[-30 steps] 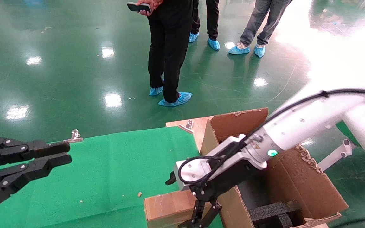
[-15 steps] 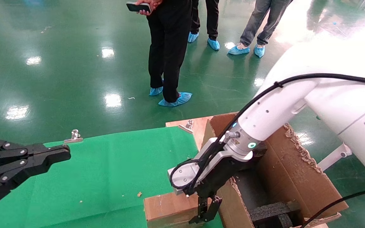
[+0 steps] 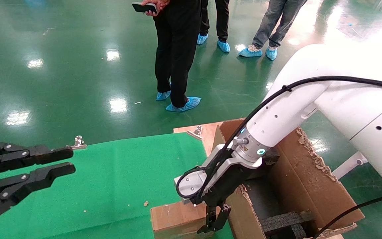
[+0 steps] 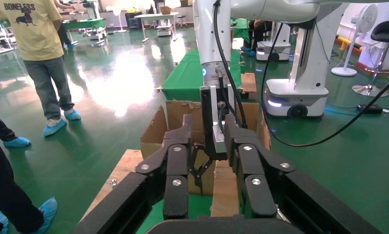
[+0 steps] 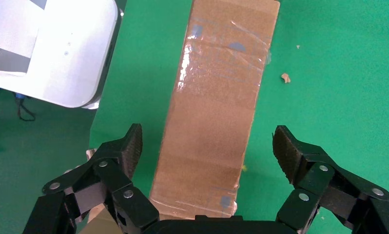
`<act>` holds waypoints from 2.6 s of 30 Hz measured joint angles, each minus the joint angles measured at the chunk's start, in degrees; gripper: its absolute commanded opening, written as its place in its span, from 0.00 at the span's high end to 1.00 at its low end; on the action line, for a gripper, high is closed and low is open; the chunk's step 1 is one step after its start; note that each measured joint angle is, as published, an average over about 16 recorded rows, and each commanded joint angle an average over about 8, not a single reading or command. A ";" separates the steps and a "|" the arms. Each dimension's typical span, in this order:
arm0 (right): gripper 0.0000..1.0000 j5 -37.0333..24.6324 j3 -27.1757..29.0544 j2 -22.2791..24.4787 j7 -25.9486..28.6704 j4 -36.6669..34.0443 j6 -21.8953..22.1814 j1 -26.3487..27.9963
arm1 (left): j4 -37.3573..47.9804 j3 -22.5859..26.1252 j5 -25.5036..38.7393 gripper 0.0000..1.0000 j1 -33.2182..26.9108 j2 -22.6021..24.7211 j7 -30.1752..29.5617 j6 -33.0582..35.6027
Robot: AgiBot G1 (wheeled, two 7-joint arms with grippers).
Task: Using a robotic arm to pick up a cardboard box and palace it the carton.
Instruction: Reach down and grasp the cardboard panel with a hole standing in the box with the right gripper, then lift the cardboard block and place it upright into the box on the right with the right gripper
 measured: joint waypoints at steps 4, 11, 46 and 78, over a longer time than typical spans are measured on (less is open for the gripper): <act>1.00 0.04 0.21 0.13 0.08 0.15 -0.02 -0.10 | 0.00 0.00 0.00 0.00 0.00 0.00 0.00 0.00; 1.00 0.08 0.45 0.29 0.18 0.32 -0.05 -0.23 | 0.00 0.00 0.00 0.00 0.00 0.00 0.00 0.00; 1.00 2.94 0.09 3.95 -1.17 -1.00 -0.61 10.08 | 0.00 0.01 0.00 0.00 0.00 0.00 0.00 0.00; 1.00 9.02 -13.60 17.77 -7.07 -7.14 -1.12 34.25 | 0.01 0.02 0.00 0.00 -0.01 -0.01 0.01 0.00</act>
